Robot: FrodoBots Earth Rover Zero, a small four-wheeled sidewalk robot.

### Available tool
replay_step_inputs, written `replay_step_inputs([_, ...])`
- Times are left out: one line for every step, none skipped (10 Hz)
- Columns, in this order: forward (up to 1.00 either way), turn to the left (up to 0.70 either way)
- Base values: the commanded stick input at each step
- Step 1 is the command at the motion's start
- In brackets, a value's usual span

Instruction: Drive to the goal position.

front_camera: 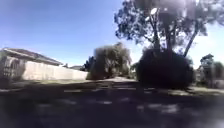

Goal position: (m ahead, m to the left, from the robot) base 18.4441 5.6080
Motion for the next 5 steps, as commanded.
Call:
replay_step_inputs([1.0,0.0])
replay_step_inputs([1.0,0.0])
replay_step_inputs([1.0,0.0])
replay_step_inputs([1.0,0.0])
replay_step_inputs([1.0,0.0])
